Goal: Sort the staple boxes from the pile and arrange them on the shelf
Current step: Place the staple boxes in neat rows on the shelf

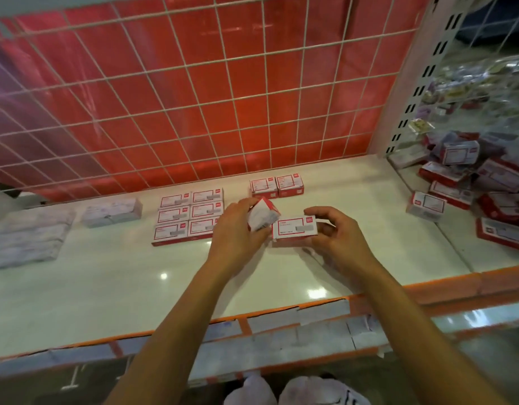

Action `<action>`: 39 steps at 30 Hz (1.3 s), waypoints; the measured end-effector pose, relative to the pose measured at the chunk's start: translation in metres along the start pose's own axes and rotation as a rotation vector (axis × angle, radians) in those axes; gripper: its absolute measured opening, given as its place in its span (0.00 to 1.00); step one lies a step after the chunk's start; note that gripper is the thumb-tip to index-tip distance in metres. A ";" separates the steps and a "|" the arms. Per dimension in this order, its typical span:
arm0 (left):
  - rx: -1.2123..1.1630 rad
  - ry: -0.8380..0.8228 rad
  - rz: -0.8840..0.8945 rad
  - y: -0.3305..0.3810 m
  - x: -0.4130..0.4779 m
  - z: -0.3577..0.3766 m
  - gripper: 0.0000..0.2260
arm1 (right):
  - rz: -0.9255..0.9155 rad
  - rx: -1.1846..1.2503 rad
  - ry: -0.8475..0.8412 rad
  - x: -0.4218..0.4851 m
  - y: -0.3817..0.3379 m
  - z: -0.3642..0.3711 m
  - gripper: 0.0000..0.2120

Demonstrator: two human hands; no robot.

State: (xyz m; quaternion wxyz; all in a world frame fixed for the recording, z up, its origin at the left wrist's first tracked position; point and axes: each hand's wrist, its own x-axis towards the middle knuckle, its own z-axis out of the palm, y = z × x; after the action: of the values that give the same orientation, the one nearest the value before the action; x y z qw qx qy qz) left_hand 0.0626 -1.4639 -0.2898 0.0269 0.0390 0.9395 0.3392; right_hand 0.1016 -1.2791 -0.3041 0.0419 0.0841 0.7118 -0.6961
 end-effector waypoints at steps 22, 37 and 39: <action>-0.023 0.068 -0.138 -0.075 -0.023 -0.060 0.24 | 0.010 -0.206 -0.185 -0.002 0.006 0.112 0.28; 0.056 0.110 -0.074 -0.096 -0.029 -0.078 0.25 | -0.370 -0.894 -0.141 0.007 0.015 0.129 0.16; 0.059 0.124 -0.094 -0.096 -0.027 -0.080 0.25 | -0.374 -0.892 -0.120 0.009 0.016 0.133 0.15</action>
State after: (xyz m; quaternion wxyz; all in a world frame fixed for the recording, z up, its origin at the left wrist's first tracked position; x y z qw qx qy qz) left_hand 0.0779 -1.5910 -0.2888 -0.0168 -0.0252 0.9498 0.3114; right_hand 0.0882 -1.4114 -0.3247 -0.0110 -0.1117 0.9400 -0.3222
